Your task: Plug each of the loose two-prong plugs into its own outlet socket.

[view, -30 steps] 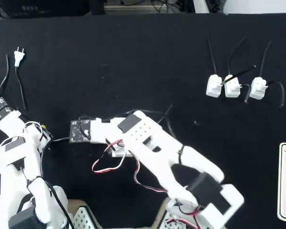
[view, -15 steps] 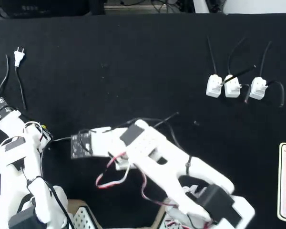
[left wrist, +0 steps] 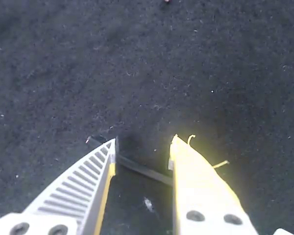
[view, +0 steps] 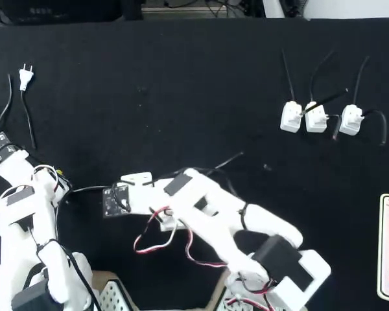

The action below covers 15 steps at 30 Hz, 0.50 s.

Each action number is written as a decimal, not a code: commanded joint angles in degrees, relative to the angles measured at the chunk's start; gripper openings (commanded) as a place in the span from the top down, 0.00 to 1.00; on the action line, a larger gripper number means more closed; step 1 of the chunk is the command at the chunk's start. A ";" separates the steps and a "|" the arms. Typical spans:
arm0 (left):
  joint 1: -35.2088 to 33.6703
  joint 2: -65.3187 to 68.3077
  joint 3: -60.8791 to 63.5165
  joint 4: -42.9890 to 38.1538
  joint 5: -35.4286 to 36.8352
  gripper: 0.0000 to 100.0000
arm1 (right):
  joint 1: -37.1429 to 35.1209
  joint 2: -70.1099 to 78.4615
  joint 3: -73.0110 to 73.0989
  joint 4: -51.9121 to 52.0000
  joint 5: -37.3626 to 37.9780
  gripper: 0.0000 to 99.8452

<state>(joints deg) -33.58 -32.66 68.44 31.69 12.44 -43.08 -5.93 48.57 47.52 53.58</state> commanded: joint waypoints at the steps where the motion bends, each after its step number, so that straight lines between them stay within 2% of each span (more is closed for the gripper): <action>1: -0.13 -0.26 -3.30 -0.97 0.53 0.82 | 3.16 -2.68 -2.77 -1.14 0.62 0.74; 8: -0.04 -0.26 -3.30 -0.97 0.53 0.82 | 1.05 -7.34 0.48 -4.57 -5.36 0.74; 12: 0.13 -0.26 -3.30 -0.97 0.35 0.82 | -0.26 -7.43 3.21 -7.65 -5.45 0.74; 15: 0.13 -0.26 -3.30 -0.97 0.35 0.82 | 0.09 -7.96 3.21 -5.45 -3.96 0.74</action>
<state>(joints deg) -33.49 -32.66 68.44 31.69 12.44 -42.46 -10.77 52.18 41.54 48.66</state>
